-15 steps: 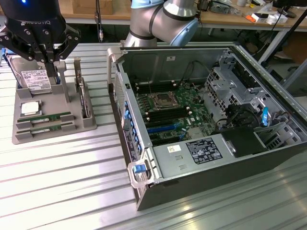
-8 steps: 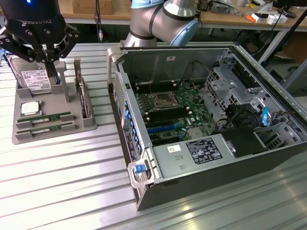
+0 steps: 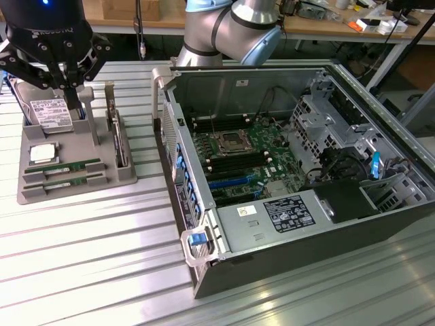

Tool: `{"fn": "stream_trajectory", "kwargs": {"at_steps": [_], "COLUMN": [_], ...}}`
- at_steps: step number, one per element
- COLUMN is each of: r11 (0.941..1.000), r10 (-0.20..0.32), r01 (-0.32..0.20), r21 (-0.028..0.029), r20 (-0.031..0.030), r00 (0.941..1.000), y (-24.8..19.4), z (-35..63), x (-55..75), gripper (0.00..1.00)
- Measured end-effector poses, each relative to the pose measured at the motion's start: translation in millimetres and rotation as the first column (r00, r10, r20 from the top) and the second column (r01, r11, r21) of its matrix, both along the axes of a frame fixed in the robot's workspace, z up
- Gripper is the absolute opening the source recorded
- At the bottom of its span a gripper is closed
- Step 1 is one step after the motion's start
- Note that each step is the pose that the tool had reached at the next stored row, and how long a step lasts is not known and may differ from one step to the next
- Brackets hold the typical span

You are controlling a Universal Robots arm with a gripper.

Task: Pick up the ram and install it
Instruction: 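Pick up the ram and move it above insertion slot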

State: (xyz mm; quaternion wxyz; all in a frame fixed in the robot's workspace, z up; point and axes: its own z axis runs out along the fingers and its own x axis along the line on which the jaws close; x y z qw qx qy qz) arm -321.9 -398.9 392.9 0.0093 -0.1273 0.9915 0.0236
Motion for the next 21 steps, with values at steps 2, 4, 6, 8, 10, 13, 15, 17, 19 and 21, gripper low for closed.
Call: {"fn": "stream_trajectory", "kwargs": {"at_steps": [2, 4, 6, 8, 10, 13, 15, 17, 19, 21], "r11": [0.9996, 0.9989, 0.9971, 0.9958, 0.9937, 0.9908, 0.9869, 0.9839, 0.9803, 0.9754], "r10": [0.027, 0.047, 0.076, 0.092, 0.112, 0.136, 0.161, 0.179, 0.197, 0.221], "r01": [-0.027, -0.047, -0.076, -0.092, -0.112, -0.136, -0.161, -0.179, -0.197, -0.221], "r21": [0.0, 0.0, 0.0, 0.0, 0.0, 0.0, 0.0, 0.0, 0.0, 0.0], "r20": [0.0, 0.0, 0.0, 0.0, 0.0, 0.0, 0.0, 0.0, 0.0, 0.0], "r00": [0.9996, 0.9989, 0.9971, 0.9958, 0.9937, 0.9908, 0.9869, 0.9839, 0.9803, 0.9754], "y": [0.0, 0.0, 0.0, 0.0, 0.0, 0.0, 0.0, 0.0, 0.0, 0.0], "z": [0.0, 0.0, 0.0, 0.0, 0.0, 0.0, 0.0, 0.0, 0.0, 0.0], "x": [0.0, 0.0, 0.0, 0.0, 0.0, 0.0, 0.0, 0.0, 0.0, 0.0], "gripper": [0.11, 0.11, 0.11, 0.11, 0.11, 0.11, 0.11, 0.11, 0.11, 0.11]}}
